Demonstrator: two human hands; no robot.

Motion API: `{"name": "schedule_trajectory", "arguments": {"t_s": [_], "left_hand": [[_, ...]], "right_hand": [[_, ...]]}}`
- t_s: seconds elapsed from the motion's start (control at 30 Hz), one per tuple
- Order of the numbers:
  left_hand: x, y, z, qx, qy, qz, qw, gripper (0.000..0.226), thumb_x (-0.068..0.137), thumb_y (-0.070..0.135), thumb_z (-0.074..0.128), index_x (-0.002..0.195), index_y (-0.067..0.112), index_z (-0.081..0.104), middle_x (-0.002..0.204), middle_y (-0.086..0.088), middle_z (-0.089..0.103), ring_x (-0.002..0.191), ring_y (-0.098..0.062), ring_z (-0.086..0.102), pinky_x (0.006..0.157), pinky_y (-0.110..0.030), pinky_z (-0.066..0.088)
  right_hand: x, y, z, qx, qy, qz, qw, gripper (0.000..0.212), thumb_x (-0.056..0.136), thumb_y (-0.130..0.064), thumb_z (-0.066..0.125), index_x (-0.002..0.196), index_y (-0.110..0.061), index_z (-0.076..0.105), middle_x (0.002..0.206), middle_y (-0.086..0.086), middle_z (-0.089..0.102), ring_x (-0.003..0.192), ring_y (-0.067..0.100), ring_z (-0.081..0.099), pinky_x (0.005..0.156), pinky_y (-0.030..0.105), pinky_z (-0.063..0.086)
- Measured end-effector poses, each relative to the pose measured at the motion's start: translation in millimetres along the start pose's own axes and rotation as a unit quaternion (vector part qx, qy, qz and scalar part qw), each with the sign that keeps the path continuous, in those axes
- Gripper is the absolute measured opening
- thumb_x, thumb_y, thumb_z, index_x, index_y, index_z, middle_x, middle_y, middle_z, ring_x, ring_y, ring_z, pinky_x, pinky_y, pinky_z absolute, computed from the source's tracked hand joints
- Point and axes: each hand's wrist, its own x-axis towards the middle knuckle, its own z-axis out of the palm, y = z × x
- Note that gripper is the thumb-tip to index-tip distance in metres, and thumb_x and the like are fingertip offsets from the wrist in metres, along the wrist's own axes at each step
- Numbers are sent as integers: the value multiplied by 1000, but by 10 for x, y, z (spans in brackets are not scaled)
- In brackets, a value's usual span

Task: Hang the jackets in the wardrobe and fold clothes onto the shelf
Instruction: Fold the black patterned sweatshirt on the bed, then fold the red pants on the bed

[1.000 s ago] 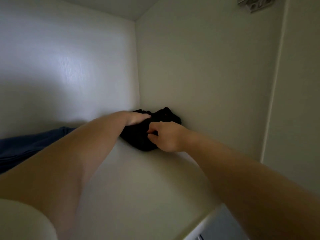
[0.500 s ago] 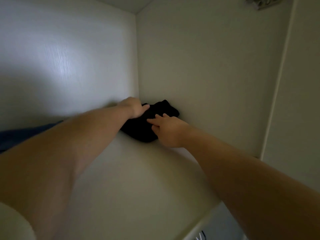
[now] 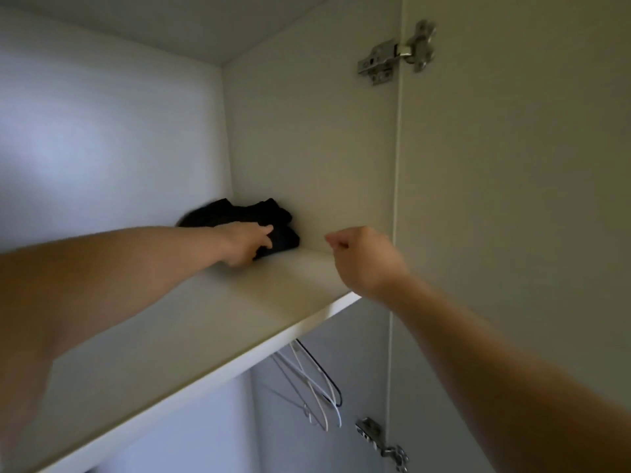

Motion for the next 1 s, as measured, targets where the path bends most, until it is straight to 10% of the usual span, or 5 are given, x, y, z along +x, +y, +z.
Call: {"name": "schedule_trajectory", "arguments": {"t_s": [0.1,0.2,0.33,0.6,1.0], "left_hand": [[-44,128,-148,74,-28,-17,997,64,100,6,45,158,26,27,169,0,-3,154,-31,14,120,-43,31],[-238,587,-469,44,35,28,998,40,96,13,45,133,23,57,147,-4,48,125,-27,53,102,-40,49],[-873,1670,-939,17,139,80,987,18,89,16,47,89,20,64,101,-3,68,85,-27,62,65,-29,49],[-2865,3702,-1108,-275,298,346,846,34,87,51,51,70,22,57,68,8,58,67,-18,58,61,-34,49],[-4555,7213,-76,-502,-27,585,637,55,98,42,57,58,5,57,49,-6,56,56,-25,57,59,-43,47]], "right_hand": [[-378,112,-221,4,-3,8,1000,35,99,-11,42,111,-24,72,115,-5,70,114,26,58,86,17,40],[-771,227,-468,2,13,32,999,32,95,-6,41,74,-22,59,89,4,58,89,29,47,60,6,36],[-1413,444,-840,20,84,98,991,24,93,-8,45,94,0,67,94,14,72,90,38,63,67,27,53],[-3519,991,-1636,-73,95,275,954,38,95,-36,52,60,-24,59,59,-1,53,61,26,50,54,27,44],[-7252,2006,-1572,-37,120,733,669,34,97,-39,55,93,-11,74,85,6,76,79,27,72,78,40,61]]}}
